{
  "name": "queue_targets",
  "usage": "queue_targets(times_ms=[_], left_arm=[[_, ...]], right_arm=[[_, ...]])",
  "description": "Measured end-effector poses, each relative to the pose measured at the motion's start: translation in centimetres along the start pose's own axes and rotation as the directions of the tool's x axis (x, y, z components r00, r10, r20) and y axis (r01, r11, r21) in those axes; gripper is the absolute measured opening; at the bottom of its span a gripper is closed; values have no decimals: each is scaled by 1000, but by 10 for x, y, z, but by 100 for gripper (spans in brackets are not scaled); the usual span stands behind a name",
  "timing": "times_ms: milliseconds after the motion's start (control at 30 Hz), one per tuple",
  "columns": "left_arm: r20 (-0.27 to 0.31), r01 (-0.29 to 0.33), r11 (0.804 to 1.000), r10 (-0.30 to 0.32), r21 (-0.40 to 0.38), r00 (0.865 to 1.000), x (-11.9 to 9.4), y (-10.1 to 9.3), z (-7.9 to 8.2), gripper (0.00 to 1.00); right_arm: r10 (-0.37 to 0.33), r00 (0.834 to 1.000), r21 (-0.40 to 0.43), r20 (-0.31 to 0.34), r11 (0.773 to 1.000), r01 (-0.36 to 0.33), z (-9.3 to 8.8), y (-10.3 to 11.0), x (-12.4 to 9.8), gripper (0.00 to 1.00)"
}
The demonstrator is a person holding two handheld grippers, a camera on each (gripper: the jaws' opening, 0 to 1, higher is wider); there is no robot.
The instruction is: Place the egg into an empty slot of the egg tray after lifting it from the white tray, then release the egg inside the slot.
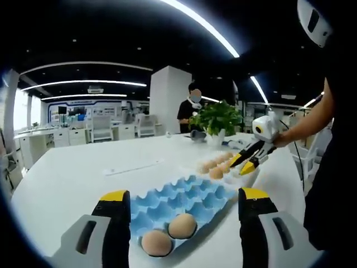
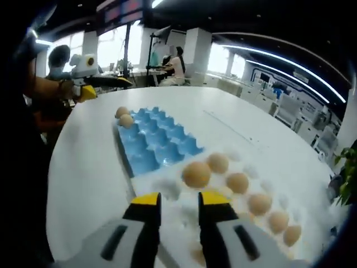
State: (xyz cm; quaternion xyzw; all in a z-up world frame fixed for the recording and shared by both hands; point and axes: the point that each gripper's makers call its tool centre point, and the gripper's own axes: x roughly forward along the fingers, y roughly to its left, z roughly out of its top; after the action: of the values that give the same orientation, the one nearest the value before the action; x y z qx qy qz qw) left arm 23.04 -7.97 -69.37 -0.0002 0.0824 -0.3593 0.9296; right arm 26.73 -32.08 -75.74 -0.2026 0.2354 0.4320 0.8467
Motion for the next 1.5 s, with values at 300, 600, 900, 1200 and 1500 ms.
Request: queue_targets(times_ms=[300, 600, 900, 1200, 1500], left_arm=[[-1, -13, 1000, 13, -27, 1000, 2, -1, 0, 88], [-5, -3, 1000, 3, -24, 1000, 3, -6, 1, 81], [-7, -19, 1000, 19, -23, 1000, 3, -5, 1, 79], [-1, -40, 999, 40, -17, 999, 3, -3, 2, 77], [-4, -33, 999, 33, -3, 999, 1, -2, 1, 76]], right_arm=[[-88, 996, 55, -30, 994, 89, -26, -26, -31, 29], [-65, 992, 31, -105, 997, 68, -50, -28, -32, 30], [4, 996, 97, -92, 995, 5, -51, -32, -27, 27], [0, 995, 126, -99, 992, 13, -51, -32, -27, 24], [-41, 998, 230, -44, 972, 50, -33, -36, -38, 23]])
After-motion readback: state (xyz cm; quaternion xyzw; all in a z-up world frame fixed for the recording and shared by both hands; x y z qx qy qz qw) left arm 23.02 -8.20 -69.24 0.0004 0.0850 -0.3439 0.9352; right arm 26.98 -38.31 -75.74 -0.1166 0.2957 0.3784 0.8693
